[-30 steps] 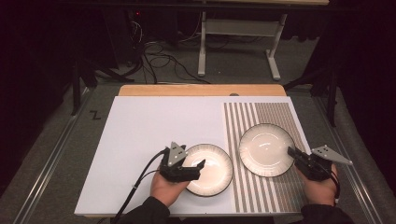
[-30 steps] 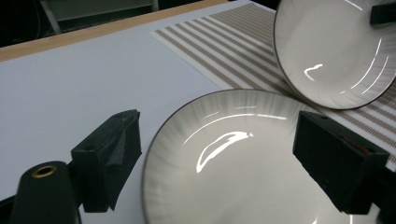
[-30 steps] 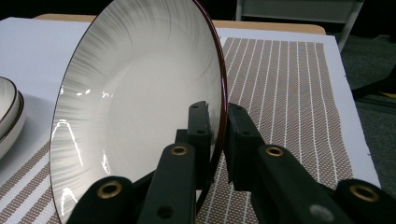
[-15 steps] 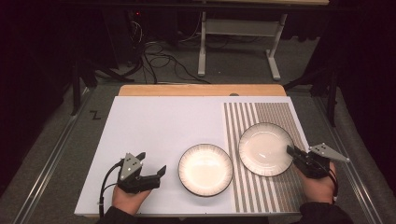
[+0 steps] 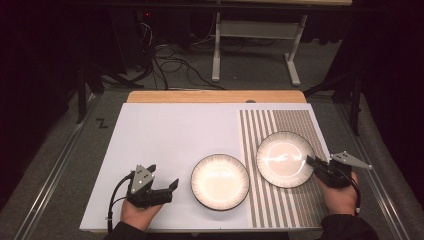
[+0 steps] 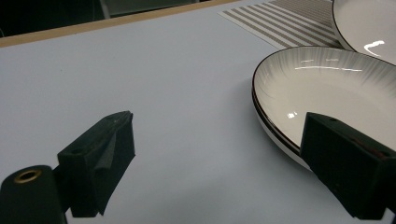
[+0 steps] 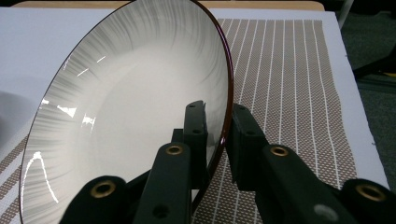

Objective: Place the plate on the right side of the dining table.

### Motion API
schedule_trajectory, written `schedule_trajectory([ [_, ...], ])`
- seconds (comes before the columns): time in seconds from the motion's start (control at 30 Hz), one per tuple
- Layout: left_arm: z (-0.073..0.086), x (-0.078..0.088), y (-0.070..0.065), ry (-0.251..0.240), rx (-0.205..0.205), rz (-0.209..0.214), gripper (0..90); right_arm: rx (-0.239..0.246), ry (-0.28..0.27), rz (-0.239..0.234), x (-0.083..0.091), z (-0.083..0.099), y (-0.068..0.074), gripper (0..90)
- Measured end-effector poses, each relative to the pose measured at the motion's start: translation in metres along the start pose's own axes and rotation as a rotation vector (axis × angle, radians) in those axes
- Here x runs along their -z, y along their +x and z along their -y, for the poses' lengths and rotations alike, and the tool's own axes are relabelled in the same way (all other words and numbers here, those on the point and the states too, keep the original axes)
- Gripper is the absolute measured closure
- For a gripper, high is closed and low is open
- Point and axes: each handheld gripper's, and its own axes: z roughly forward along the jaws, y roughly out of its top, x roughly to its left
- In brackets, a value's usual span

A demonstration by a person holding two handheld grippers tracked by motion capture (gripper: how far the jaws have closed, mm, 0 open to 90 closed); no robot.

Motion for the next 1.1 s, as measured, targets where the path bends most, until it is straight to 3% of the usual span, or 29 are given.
schedule_trajectory([
  [0.27,0.002,0.001,0.005,0.002,0.016,-0.003,11.1,-0.051,0.03,-0.014,-0.009,0.002,-0.008,79.6],
  [0.47,0.001,0.0,0.004,0.004,0.012,-0.003,11.2,-0.067,0.049,-0.01,-0.013,0.003,-0.011,78.7],
  [0.57,0.002,-0.001,0.004,0.007,0.005,-0.005,11.4,-0.062,0.065,0.018,-0.015,0.003,-0.013,79.4],
  [0.7,0.002,-0.002,0.004,0.011,0.006,-0.006,11.4,-0.095,0.083,0.016,-0.019,0.005,-0.016,79.4],
  [1.1,0.003,-0.004,0.002,0.025,-0.001,0.0,11.4,-0.121,0.117,0.028,-0.025,0.007,-0.018,78.0],
])
